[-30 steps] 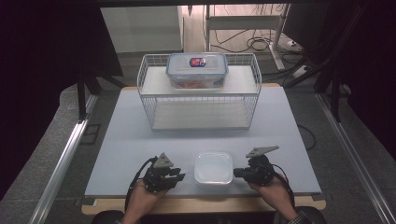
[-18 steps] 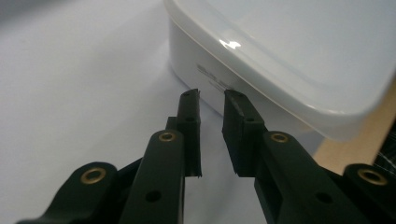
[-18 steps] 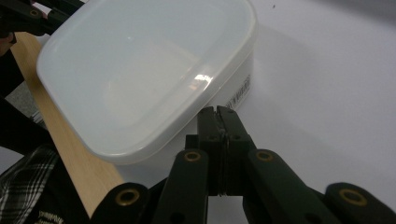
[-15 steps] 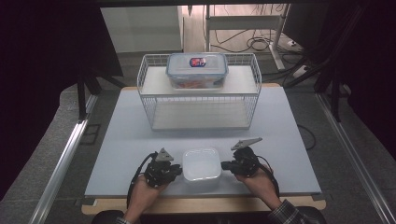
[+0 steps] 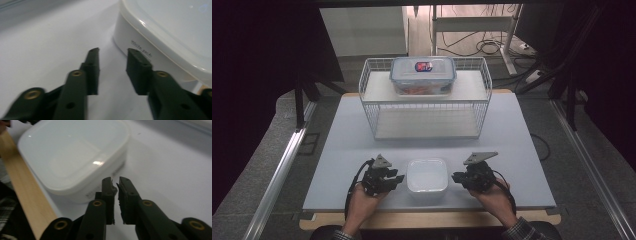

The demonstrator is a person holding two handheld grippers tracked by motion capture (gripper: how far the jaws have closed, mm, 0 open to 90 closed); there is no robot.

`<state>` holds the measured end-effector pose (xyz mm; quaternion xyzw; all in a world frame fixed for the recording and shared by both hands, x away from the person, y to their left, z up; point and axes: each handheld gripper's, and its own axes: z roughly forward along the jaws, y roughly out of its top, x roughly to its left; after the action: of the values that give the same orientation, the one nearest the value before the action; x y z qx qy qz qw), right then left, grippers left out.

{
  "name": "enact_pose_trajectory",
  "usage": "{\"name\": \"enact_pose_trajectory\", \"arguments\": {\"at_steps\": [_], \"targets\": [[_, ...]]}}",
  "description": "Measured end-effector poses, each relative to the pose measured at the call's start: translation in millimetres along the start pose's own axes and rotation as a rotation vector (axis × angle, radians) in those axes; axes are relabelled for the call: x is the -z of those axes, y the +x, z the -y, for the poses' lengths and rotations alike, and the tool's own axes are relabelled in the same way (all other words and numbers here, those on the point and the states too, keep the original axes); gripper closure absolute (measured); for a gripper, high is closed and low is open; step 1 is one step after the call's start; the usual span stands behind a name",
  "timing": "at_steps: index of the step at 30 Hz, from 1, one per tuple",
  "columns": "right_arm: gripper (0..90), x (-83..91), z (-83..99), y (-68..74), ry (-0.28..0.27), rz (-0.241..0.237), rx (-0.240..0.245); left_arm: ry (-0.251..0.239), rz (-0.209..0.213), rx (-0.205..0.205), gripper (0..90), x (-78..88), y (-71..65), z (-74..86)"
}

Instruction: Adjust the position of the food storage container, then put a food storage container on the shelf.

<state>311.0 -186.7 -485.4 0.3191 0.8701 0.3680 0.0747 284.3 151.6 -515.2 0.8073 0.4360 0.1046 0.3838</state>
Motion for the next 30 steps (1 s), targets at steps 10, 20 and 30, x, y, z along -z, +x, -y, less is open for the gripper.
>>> {"name": "enact_pose_trajectory", "arguments": {"at_steps": [10,20,30], "targets": [[40.0,15.4,10.5,-11.3,-0.042,0.038,0.034,-0.058,-0.007,-0.019,21.1,24.6,3.8,17.1],[16.9,18.5,20.4,-7.8,-0.086,0.062,0.06,-0.042,0.0,-0.036,6.6,25.6,3.9,30.7],[8.1,13.5,21.3,-9.2,-0.1,0.033,0.049,-0.065,0.005,-0.079,3.7,24.6,4.7,31.7]]}}
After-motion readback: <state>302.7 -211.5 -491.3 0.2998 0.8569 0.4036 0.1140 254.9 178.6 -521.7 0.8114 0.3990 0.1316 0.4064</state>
